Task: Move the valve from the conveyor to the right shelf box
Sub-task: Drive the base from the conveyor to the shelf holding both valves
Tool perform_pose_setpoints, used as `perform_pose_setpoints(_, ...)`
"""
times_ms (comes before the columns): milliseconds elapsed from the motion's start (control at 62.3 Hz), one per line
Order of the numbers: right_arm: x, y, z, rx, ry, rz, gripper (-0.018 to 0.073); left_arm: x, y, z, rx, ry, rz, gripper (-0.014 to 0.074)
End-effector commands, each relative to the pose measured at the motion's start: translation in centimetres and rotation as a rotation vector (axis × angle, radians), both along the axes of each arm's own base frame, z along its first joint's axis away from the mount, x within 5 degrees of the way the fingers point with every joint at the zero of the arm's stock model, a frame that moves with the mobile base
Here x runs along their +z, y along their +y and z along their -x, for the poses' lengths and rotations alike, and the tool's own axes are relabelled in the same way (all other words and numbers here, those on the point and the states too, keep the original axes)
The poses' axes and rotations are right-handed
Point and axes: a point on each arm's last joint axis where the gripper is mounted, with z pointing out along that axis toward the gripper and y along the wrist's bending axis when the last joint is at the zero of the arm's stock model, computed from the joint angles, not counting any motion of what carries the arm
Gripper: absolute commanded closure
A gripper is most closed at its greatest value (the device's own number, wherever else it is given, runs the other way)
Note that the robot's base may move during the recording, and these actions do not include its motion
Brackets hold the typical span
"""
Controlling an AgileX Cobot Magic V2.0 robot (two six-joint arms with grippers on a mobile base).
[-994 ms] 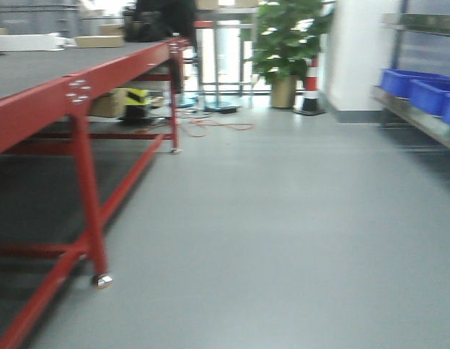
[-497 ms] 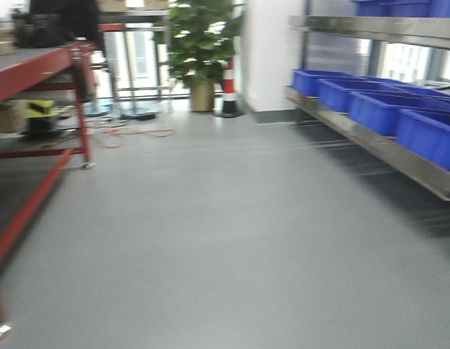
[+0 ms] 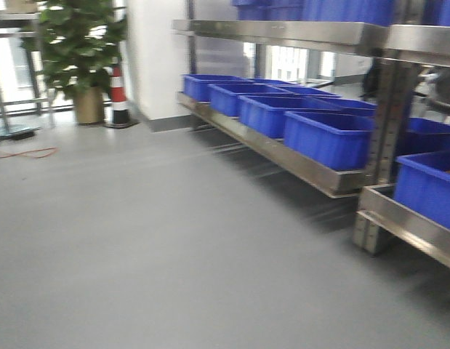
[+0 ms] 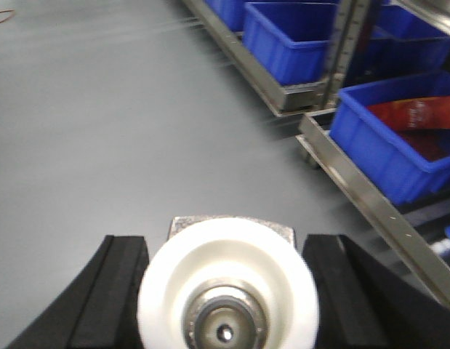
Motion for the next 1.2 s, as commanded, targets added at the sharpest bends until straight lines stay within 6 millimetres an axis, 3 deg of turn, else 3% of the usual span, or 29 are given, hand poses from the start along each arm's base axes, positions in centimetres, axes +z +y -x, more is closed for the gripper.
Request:
perform_pose_setpoints(0,1.16,-0.19,0.03,-0.012,-0.105,0.005,0.0727,0.71,0.00,-0.01,0.007,-0.060,0.016,0.0708)
perform_pose_setpoints(1187,1.18,-0.19,0.02,-0.012,-0.107,0.005,0.0727,0.73,0.00,-0.02,0.008,-0.062,0.016,0.0708)
